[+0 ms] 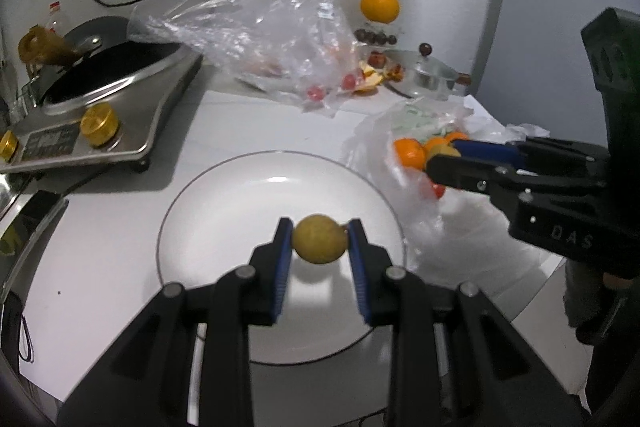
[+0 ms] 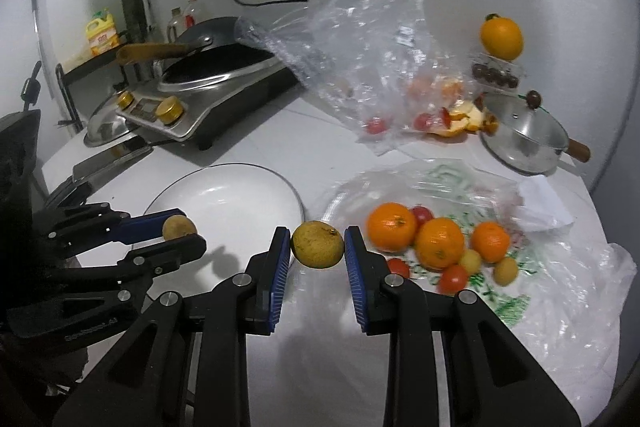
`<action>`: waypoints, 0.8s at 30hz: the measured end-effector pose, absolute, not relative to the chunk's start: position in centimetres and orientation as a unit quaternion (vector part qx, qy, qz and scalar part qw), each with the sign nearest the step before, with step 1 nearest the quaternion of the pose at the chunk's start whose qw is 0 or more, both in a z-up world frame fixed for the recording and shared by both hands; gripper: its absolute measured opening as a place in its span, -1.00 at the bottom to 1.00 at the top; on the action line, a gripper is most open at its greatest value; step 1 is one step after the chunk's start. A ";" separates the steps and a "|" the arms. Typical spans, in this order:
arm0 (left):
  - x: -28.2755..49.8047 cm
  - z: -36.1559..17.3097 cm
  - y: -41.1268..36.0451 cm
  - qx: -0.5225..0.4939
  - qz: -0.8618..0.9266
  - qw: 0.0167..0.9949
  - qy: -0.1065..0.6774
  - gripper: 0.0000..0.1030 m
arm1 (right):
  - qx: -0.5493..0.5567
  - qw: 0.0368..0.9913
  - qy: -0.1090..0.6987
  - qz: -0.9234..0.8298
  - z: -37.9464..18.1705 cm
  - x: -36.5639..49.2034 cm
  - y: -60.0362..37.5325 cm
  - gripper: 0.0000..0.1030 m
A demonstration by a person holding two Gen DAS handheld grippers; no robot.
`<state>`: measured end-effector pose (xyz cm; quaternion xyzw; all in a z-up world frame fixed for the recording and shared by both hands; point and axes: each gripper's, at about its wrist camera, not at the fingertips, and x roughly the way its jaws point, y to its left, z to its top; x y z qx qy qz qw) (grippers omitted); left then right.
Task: Organize fruits
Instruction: 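Carry the yellow fruits in both tools from the bag over the white plate, then lower both yellow fruits onto the plate and open both tools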
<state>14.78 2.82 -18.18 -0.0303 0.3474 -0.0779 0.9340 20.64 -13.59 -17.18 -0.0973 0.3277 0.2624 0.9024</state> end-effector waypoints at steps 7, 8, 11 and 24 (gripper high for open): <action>14.7 -19.0 4.2 -0.032 -0.074 0.932 0.354 -0.45 | -0.103 0.893 0.341 0.276 -18.4 20.6 -11.1 -0.42; 14.7 -19.0 4.4 -0.031 -0.073 0.932 0.354 -0.45 | -0.104 0.890 0.345 0.279 -18.7 20.6 -10.7 -0.42; 14.7 -19.4 4.8 -0.025 -0.066 0.932 0.355 -0.45 | -0.112 0.885 0.349 0.286 -19.2 20.5 -9.6 -0.42; 14.6 -20.8 5.6 -0.027 -0.067 0.924 0.375 -0.44 | -0.128 0.866 0.383 0.296 -22.1 20.7 -7.2 -0.42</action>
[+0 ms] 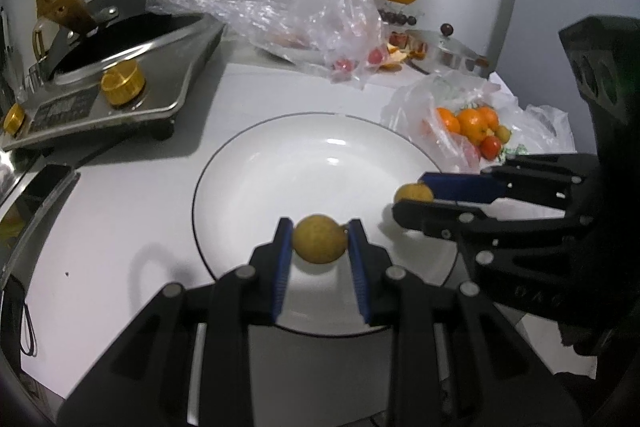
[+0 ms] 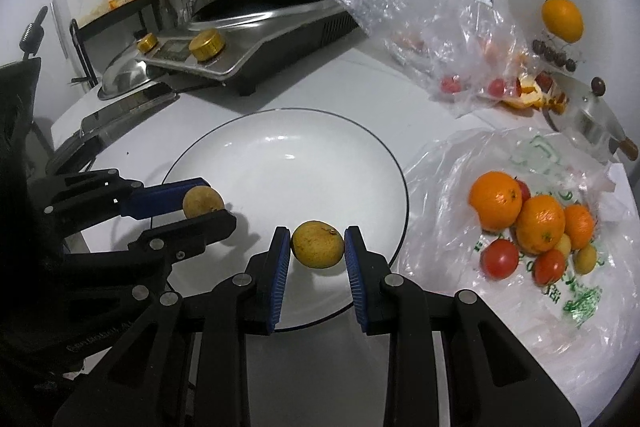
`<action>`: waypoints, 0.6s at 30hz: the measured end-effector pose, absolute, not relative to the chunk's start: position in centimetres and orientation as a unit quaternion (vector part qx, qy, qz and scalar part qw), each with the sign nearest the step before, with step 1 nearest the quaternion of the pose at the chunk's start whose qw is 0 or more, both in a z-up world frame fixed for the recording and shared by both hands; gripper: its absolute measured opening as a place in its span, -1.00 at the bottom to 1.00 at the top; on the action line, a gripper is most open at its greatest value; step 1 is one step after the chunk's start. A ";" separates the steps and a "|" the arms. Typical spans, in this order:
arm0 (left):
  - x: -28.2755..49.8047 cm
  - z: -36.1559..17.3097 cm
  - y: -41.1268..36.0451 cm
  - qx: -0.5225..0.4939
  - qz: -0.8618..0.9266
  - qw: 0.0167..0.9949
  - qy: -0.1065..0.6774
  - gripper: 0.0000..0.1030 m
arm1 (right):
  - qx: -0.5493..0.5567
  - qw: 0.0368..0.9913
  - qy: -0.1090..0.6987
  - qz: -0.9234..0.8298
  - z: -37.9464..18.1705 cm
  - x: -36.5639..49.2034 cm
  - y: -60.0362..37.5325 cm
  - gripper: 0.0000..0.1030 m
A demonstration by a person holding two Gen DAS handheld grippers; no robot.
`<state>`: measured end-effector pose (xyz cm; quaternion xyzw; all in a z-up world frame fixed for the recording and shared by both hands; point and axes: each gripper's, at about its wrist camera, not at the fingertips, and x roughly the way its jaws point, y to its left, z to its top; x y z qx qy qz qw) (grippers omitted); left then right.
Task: Organize fruits
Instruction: 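Lower both yellow fruits onto the plate and open both tools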
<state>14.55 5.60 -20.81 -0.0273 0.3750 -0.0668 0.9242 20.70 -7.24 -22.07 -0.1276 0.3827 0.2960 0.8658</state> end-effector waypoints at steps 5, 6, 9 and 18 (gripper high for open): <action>14.4 -20.8 5.8 -0.036 -0.067 0.923 0.378 -0.42 | -0.126 0.863 0.387 0.298 -22.4 20.6 -7.0 -0.42; 14.4 -20.7 5.8 -0.038 -0.066 0.923 0.378 -0.42 | -0.126 0.862 0.388 0.299 -22.4 20.6 -7.0 -0.42; 14.2 -20.7 5.9 -0.042 -0.064 0.923 0.376 -0.42 | -0.123 0.861 0.391 0.301 -22.4 20.5 -7.0 -0.42; 13.7 -20.1 6.0 -0.038 -0.058 0.925 0.372 -0.38 | -0.129 0.864 0.385 0.298 -21.9 19.9 -7.0 -0.42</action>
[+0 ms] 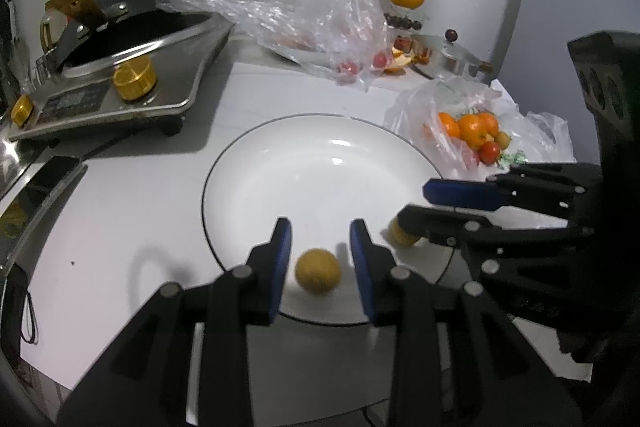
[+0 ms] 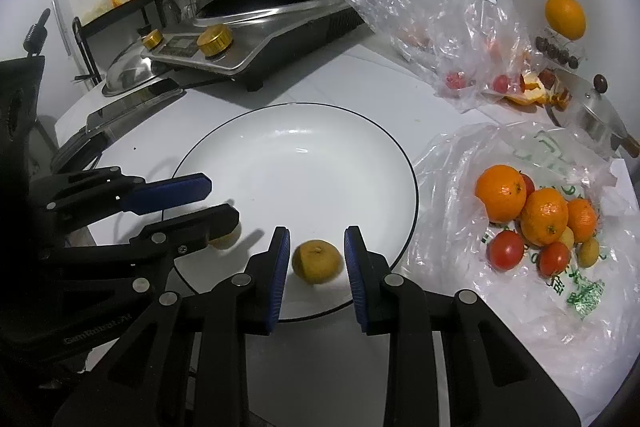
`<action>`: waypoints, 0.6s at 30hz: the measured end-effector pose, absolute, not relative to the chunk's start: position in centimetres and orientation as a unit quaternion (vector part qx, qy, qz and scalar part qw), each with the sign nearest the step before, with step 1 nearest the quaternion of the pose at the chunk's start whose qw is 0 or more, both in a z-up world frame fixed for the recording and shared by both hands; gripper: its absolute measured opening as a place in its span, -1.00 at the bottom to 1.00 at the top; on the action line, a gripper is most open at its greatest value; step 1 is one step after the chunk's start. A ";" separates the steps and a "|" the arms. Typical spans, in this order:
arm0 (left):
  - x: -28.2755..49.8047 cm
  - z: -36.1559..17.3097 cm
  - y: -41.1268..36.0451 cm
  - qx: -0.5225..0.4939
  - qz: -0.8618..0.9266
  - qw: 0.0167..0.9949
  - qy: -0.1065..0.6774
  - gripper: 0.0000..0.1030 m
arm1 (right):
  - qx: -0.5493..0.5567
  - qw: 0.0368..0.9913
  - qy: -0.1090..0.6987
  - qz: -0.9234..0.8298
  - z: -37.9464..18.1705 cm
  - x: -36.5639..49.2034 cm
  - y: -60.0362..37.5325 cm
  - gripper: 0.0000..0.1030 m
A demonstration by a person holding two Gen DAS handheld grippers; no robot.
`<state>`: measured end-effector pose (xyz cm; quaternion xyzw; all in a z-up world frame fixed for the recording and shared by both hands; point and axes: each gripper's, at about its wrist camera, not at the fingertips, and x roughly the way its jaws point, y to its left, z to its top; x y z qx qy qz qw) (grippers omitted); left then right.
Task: Organize fruits
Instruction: 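Lower both yellow fruits onto the plate and open both tools, then move both open tools from the plate back over the fruit bag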
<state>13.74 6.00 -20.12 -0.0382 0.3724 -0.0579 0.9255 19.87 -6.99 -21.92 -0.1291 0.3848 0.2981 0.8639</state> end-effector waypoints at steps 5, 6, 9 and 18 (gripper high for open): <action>13.3 -19.7 6.0 -0.038 -0.049 0.928 0.369 -0.34 | -0.131 0.865 0.381 0.299 -21.5 19.4 -7.1 -0.42; 13.2 -19.6 6.1 -0.038 -0.044 0.928 0.368 -0.33 | -0.131 0.866 0.380 0.299 -21.4 19.3 -7.1 -0.42; 13.0 -19.3 6.0 -0.038 -0.042 0.929 0.365 -0.33 | -0.132 0.867 0.377 0.298 -21.1 19.0 -7.2 -0.42; 12.2 -18.6 5.4 -0.030 -0.038 0.932 0.360 -0.33 | -0.127 0.875 0.364 0.295 -19.9 18.0 -8.1 -0.40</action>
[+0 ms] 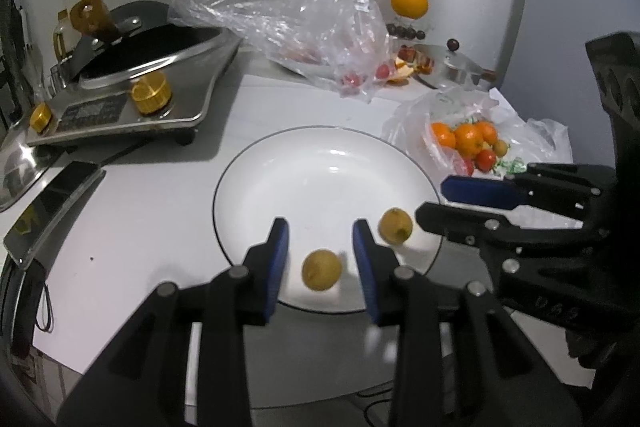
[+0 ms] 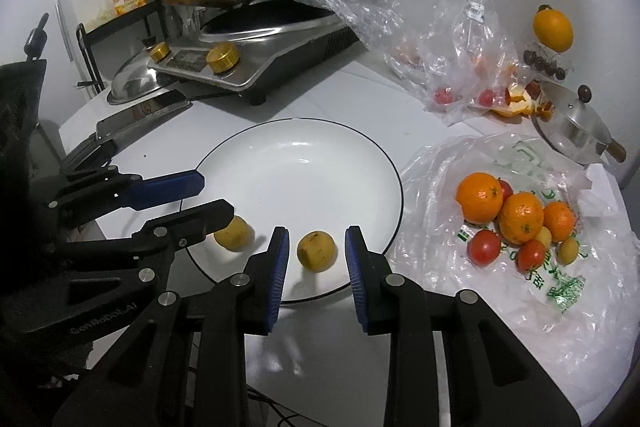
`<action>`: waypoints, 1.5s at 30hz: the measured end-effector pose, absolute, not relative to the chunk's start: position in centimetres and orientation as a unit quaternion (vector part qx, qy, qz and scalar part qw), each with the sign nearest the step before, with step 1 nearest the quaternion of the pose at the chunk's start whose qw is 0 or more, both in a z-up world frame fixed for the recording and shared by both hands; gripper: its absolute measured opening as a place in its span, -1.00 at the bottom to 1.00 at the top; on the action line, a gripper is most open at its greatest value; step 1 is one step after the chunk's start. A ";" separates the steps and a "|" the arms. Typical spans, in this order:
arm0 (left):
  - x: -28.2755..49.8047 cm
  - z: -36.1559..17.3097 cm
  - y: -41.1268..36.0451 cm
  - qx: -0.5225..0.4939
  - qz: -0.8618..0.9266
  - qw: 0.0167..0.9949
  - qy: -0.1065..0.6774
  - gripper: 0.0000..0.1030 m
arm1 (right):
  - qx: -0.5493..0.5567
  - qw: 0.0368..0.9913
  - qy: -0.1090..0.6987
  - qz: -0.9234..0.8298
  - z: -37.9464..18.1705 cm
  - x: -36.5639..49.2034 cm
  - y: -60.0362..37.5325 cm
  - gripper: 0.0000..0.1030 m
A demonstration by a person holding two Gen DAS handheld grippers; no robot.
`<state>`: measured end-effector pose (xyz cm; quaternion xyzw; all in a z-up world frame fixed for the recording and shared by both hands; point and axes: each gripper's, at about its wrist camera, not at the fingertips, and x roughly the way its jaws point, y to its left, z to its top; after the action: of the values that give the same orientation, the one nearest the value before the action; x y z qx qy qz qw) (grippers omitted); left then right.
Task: Organize fruits
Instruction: 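Move both open tools from the plate back over the fruit bag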
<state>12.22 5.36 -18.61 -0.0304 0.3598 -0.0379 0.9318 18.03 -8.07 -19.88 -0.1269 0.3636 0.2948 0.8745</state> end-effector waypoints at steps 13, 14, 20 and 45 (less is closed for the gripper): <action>11.3 -17.4 4.3 -0.022 -0.031 0.936 0.349 -0.32 | -0.119 0.885 0.346 0.289 -18.4 16.8 -9.6 -0.40; 11.3 -17.3 4.2 -0.021 -0.030 0.937 0.348 -0.32 | -0.119 0.885 0.345 0.288 -18.3 16.8 -9.8 -0.40; 11.2 -16.5 3.1 -0.021 -0.025 0.940 0.340 -0.32 | -0.113 0.892 0.333 0.283 -17.2 16.4 -11.3 -0.37; 12.5 -14.7 -5.4 -0.003 -0.057 0.939 0.338 0.24 | -0.062 0.918 0.310 0.240 -15.5 17.1 -22.2 -0.21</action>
<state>12.50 -5.42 -14.69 -0.0035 0.3379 -0.0573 0.9394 17.12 -22.22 -15.52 -0.0622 0.3102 0.2397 0.9178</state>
